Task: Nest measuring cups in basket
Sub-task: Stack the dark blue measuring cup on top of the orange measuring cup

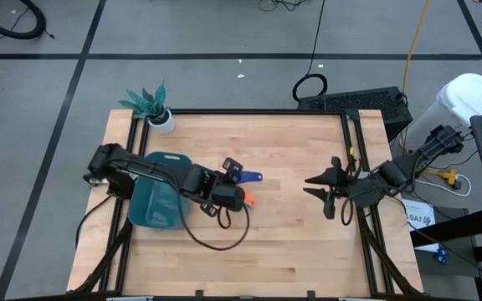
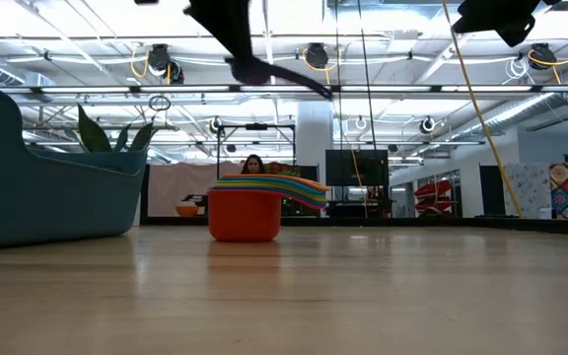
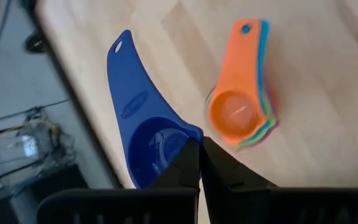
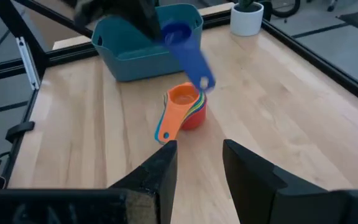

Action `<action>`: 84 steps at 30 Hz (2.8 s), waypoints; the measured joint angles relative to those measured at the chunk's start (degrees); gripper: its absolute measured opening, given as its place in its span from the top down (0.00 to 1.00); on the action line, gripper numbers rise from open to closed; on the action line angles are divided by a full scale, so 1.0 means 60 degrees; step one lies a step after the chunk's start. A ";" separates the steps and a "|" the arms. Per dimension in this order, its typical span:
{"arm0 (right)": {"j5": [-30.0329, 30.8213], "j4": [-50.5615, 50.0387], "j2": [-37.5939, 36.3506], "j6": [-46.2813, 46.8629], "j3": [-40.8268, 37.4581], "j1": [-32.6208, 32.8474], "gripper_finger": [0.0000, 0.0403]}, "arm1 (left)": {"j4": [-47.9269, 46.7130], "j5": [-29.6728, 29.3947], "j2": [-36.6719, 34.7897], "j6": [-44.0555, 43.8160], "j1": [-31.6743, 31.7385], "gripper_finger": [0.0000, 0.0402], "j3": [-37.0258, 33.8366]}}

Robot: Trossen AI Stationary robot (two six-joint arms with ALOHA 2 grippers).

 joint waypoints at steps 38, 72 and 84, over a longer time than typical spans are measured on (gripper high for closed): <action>-0.0020 0.0386 0.0206 0.0383 -0.0004 0.0127 0.69 | 0.7548 0.4525 -0.5008 -0.0421 0.1998 1.00 -0.7693; -0.0006 0.0882 0.0203 0.0423 -0.0004 -0.0467 0.69 | 0.9443 0.5439 -0.3560 0.2618 0.2058 1.00 -0.8933; -0.0031 0.0884 0.0206 0.0423 -0.0004 -0.0463 0.69 | 0.9405 0.5242 -0.3512 0.3193 0.2191 1.00 -0.8786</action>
